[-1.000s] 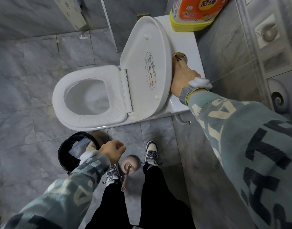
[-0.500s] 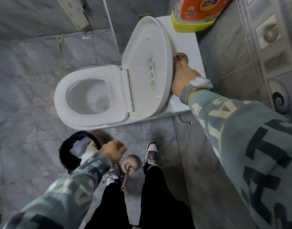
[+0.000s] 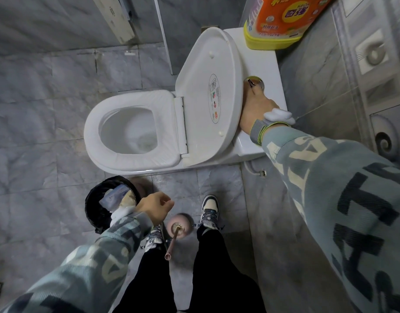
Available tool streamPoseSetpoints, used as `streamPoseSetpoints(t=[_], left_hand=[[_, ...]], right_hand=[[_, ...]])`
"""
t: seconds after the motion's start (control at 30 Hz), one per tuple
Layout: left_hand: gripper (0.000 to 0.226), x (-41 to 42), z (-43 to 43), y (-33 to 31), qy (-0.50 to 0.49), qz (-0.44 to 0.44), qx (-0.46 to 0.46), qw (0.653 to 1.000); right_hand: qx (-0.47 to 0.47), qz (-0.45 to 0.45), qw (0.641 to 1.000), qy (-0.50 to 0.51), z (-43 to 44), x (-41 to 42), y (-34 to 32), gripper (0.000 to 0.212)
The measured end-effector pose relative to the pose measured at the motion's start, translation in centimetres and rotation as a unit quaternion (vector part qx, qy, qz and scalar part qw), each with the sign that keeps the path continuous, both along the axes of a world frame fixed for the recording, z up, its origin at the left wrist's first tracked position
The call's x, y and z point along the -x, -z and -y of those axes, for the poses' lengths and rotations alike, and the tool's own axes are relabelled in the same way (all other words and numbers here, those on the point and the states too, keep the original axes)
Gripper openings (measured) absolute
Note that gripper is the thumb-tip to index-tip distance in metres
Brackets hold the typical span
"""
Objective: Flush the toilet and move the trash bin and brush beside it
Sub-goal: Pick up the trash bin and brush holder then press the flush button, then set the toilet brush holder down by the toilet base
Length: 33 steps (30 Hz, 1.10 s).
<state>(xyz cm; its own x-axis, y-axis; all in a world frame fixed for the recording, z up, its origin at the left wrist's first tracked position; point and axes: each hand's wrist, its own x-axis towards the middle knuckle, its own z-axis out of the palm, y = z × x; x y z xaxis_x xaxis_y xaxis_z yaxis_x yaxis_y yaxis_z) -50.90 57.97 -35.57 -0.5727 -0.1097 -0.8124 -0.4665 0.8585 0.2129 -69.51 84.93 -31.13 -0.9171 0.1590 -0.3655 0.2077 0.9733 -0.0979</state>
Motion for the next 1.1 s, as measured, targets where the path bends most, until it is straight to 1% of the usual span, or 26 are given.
streamPoseSetpoints(t=[0.13,0.2,0.27,0.4,0.5,0.57,0.6,0.63,0.67,0.7,0.73,0.77,0.83,0.87,0.93,0.97,1.03,1.07,1.1], left_hand=[[0.033,-1.2,0.8,-0.1,0.008,-0.015,-0.002,1.0],[0.034,-1.8,1.4,-0.5,0.022,-0.017,-0.006,1.0],[0.034,-2.2,2.5,-0.3,0.021,-0.016,-0.021,0.999],[0.035,-3.3,5.3,-0.5,0.041,-0.018,-0.041,0.998],[0.033,-4.4,8.4,-0.2,0.058,-0.042,-0.056,0.996],[0.032,-5.6,11.0,0.3,0.071,-0.055,-0.057,0.994],[0.031,-6.5,13.0,0.6,0.063,-0.053,-0.059,0.995],[0.03,-7.1,13.8,0.7,0.052,-0.048,-0.065,0.995],[0.029,-8.0,15.1,0.9,0.038,-0.032,-0.068,0.996],[0.029,-8.9,16.4,1.1,0.031,-0.012,-0.067,0.997],[0.03,-9.7,17.7,1.6,0.022,0.01,-0.066,0.998],[0.03,-10.6,18.8,2.2,0.011,0.028,-0.065,0.997],[0.032,-12.0,20.1,3.6,-0.013,0.046,-0.064,0.997],[0.033,-12.8,20.6,5.0,-0.027,0.051,-0.064,0.996],[0.031,-13.7,20.4,6.6,-0.048,0.052,-0.079,0.994],[0.027,-14.3,20.2,8.2,-0.057,0.055,-0.087,0.993],[0.024,-15.3,19.7,11.2,-0.054,0.064,-0.095,0.992],[0.025,-15.7,19.4,13.0,-0.047,0.074,-0.092,0.992],[0.026,-16.7,19.1,16.0,-0.038,0.082,-0.086,0.992]], right_hand=[[0.048,-0.008,0.999,0.01,-0.3,-0.5,0.0,0.052],[0.067,-0.031,0.997,0.015,-0.5,-1.5,-0.2,0.058],[0.064,-0.068,0.995,0.037,-0.1,-3.4,-0.6,0.062],[0.042,-0.147,0.982,0.115,3.2,-9.8,-0.9,0.054],[0.058,-0.178,0.963,0.192,7.6,-15.4,-0.1,0.049],[0.077,-0.178,0.956,0.219,10.9,-19.5,1.7,0.045],[0.09,-0.147,0.958,0.23,13.2,-21.5,2.8,0.041],[0.106,-0.079,0.959,0.252,14.2,-23.2,4.0,0.036],[0.117,0.012,0.958,0.263,15.7,-25.1,5.5,0.033],[0.127,0.115,0.95,0.263,17.5,-27.0,6.7,0.034],[0.15,0.2,0.931,0.266,19.1,-28.9,8.2,0.038],[0.175,0.262,0.909,0.274,20.6,-30.8,9.2,0.041],[0.214,0.318,0.869,0.313,23.0,-33.5,11.7,0.041],[0.209,0.337,0.86,0.32,24.0,-35.2,14.4,0.04],[0.224,0.344,0.848,0.336,24.9,-36.7,17.0,0.042],[0.216,0.362,0.854,0.303,25.5,-37.1,18.6,0.044],[0.235,0.378,0.818,0.365,26.3,-36.9,21.7,0.046],[0.228,0.397,0.817,0.351,26.5,-36.9,23.2,0.047],[0.194,0.421,0.824,0.328,26.6,-37.4,25.4,0.05]])
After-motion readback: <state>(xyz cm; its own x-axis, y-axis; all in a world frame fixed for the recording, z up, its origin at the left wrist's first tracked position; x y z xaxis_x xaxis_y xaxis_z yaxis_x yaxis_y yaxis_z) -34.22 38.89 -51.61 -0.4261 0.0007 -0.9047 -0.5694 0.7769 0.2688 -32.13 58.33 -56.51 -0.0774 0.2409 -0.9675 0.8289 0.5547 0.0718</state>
